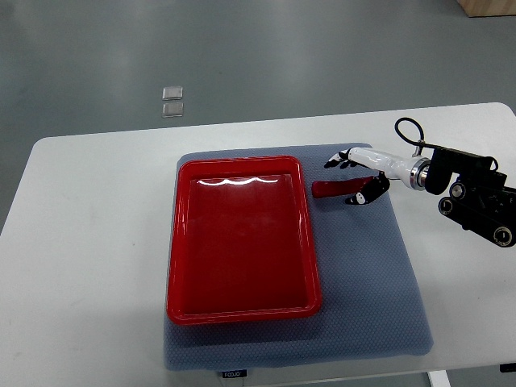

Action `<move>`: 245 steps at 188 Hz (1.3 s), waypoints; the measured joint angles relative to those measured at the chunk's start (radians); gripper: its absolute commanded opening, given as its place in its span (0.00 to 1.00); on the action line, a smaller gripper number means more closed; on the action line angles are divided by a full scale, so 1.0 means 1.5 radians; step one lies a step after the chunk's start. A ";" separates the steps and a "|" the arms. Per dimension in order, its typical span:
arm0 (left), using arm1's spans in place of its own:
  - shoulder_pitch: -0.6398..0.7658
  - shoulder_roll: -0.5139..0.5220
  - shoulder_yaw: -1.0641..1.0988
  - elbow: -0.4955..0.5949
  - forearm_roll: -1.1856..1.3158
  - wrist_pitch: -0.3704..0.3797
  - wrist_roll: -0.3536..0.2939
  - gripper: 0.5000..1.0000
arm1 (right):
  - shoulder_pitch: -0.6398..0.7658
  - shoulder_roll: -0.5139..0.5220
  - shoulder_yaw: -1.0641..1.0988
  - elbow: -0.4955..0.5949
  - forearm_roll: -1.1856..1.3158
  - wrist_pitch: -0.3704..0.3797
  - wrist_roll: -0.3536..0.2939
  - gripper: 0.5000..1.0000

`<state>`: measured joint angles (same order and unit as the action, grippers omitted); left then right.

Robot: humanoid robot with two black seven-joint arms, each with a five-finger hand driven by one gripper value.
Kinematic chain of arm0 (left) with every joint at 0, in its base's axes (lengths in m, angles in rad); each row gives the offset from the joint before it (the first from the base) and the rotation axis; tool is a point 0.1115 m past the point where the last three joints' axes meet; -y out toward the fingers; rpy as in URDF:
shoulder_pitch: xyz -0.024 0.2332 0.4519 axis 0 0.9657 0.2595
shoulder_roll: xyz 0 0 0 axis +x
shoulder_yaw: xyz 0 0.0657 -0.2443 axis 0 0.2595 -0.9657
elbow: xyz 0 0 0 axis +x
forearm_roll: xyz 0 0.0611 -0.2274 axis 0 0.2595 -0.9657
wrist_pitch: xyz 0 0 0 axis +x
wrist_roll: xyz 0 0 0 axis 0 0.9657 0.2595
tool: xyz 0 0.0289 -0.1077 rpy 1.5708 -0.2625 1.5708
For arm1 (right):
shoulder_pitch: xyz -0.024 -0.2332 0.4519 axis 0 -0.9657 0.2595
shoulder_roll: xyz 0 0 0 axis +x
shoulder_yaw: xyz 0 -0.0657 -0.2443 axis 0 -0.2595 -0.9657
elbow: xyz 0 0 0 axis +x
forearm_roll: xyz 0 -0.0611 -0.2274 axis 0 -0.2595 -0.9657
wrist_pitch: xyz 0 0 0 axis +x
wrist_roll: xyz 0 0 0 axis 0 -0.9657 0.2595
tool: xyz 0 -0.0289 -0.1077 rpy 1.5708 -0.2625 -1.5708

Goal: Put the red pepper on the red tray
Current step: 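Close the right hand fingers around the red pepper, then carry the red pepper with the right hand over the red tray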

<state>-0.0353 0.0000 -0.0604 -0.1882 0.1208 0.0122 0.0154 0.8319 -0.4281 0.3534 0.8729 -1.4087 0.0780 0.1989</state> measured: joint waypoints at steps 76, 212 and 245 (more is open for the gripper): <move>0.001 0.000 0.000 0.001 0.000 0.000 0.000 1.00 | -0.001 0.004 -0.003 -0.003 -0.001 -0.003 -0.001 0.44; 0.004 0.000 -0.001 0.001 0.000 0.000 0.000 1.00 | 0.011 0.005 -0.029 0.000 -0.001 -0.012 0.005 0.00; 0.004 0.000 -0.001 0.001 0.000 0.000 0.000 1.00 | 0.035 -0.012 -0.029 0.002 0.000 -0.009 0.013 0.00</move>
<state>-0.0291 0.0000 -0.0614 -0.1871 0.1207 0.0122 0.0154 0.8844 -0.4454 0.3094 0.8765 -1.4086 0.0640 0.2180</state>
